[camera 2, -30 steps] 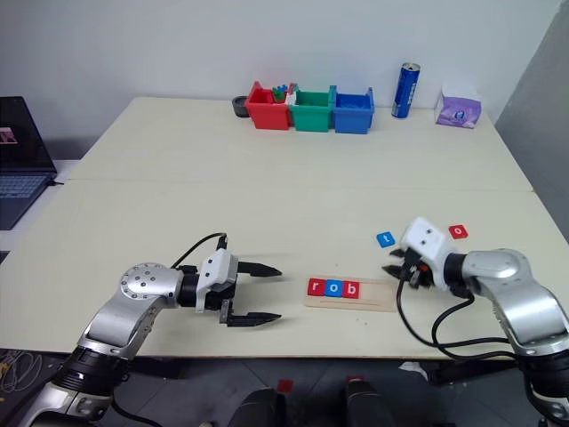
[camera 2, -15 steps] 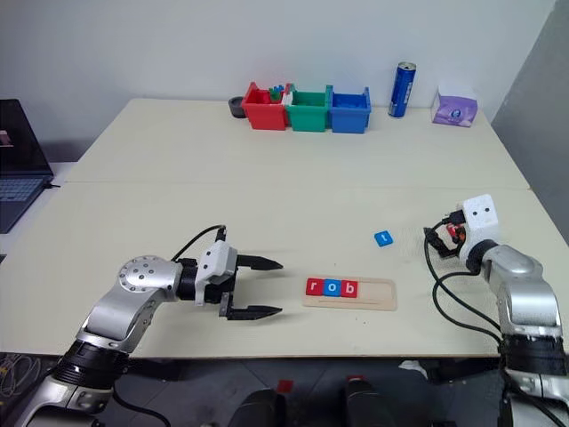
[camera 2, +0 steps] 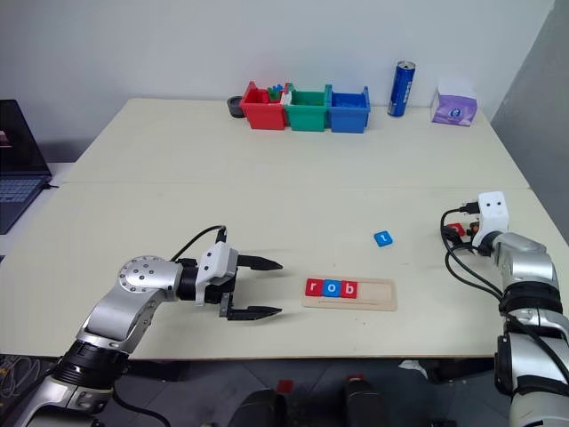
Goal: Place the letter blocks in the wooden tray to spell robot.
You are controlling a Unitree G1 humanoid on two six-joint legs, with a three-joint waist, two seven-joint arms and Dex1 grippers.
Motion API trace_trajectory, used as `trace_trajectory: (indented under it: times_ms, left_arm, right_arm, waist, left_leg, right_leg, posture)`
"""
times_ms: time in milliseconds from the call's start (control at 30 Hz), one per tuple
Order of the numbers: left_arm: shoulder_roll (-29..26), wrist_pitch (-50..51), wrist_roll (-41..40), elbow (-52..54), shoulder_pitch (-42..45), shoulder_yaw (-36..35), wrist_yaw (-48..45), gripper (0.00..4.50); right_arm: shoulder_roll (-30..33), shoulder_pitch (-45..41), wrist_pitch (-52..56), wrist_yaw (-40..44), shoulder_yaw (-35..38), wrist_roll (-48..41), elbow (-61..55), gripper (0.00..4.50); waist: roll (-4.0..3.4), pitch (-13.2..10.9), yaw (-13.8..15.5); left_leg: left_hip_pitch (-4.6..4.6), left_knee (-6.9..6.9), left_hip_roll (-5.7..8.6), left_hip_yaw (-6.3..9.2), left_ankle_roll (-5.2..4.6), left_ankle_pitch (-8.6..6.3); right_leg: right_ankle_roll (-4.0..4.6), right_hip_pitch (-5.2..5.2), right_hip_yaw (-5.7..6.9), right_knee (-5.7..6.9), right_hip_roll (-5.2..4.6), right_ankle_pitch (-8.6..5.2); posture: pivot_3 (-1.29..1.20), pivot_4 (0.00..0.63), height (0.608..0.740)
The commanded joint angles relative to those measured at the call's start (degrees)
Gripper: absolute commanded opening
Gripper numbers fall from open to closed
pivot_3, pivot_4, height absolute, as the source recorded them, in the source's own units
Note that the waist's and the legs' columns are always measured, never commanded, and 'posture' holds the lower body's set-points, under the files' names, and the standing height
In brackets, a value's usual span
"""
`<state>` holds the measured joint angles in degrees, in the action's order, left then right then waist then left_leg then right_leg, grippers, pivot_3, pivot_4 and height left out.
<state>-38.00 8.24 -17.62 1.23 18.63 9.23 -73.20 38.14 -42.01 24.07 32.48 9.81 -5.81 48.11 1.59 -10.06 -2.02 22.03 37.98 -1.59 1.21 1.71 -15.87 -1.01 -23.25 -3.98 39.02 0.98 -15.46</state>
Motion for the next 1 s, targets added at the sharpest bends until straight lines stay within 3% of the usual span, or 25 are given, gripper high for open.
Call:
trace_trajectory:
  times_ms: [33, 100, 300, 567, 733, 867, 1000]
  left_arm:
    - [-0.45, -0.4, -0.26, 1.61, -0.25, -0.5, -0.02, 4.5]
    - [-0.48, -0.37, -0.29, 1.68, -0.33, -0.46, -0.07, 4.5]
    - [-1.29, -1.68, 0.02, 1.71, -1.25, -0.51, -0.99, 4.5]
    - [-0.46, -4.29, 0.78, -0.58, -0.82, -0.24, -0.99, 4.5]
    - [-0.23, -5.23, 0.94, -1.81, -0.3, 0.27, -2.16, 4.5]
    - [0.05, -6.12, 1.22, -3.15, 0.6, 0.66, -3.07, 4.5]
    - [0.71, -6.18, 1.5, -3.88, 1.78, 1.22, -3.45, 4.5]
  right_arm:
    - [0.31, 0.63, 1.05, 1.19, -0.7, 0.25, 1.21, 4.03]
    - [0.0, 1.42, 1.54, 0.85, -0.71, 0.36, 0.73, 3.57]
    - [-0.49, 7.2, 3.73, 0.01, -0.89, 0.28, -9.16, 1.5]
    - [-3.78, 28.52, 17.79, -4.94, 4.8, -6.01, -54.08, 1.45]
    - [-13.49, 42.82, 31.37, -13.28, 7.9, -9.59, -79.84, 1.45]
    - [-20.53, 49.61, 36.2, -19.79, 5.66, -8.32, -90.03, 1.45]
    - [-25.42, 51.37, 36.64, -24.49, 4.01, -7.24, -91.54, 1.45]
  waist:
    - [0.0, 0.0, 0.0]
    - [0.0, 0.01, 0.01]
    - [0.04, 0.07, 0.37]
    - [-0.08, 0.1, 0.39]
    - [-0.13, 0.11, 0.17]
    - [-0.16, 0.1, 0.13]
    - [-0.14, 0.11, 0.13]
  left_leg:
    - [0.0, 0.0, 0.0, 0.0, 0.0, 0.0]
    - [0.0, 0.0, 0.0, 0.01, 0.0, 0.0]
    - [-0.01, 0.07, 0.03, 0.08, 0.0, 0.0]
    - [0.12, -0.03, -0.04, 0.26, 0.01, 0.0]
    - [0.13, -0.02, -0.06, 0.3, 0.01, 0.0]
    - [0.03, 0.0, -0.04, 0.26, 0.01, 0.0]
    - [-0.02, 0.05, -0.02, 0.19, 0.01, 0.01]
  right_leg:
    - [0.0, 0.0, 0.0, 0.0, 0.0, 0.0]
    - [0.0, 0.0, 0.0, 0.0, 0.0, 0.0]
    - [-0.02, 0.09, 0.01, 0.0, -0.05, 0.0]
    - [-0.02, -0.01, 0.03, 0.01, -0.02, -0.01]
    - [-0.16, -0.02, 0.03, 0.04, -0.01, -0.09]
    - [-0.33, -0.02, 0.02, 0.04, 0.01, -0.19]
    - [-0.36, 0.0, -0.02, 0.02, 0.0, -0.17]
  posture:
    - [0.0, 0.15, 0.74]
    - [0.0, 0.15, 0.74]
    - [0.0, 0.15, 0.74]
    - [0.0, 0.15, 0.74]
    - [0.0, 0.15, 0.74]
    - [0.0, 0.15, 0.74]
    - [0.0, 0.15, 0.74]
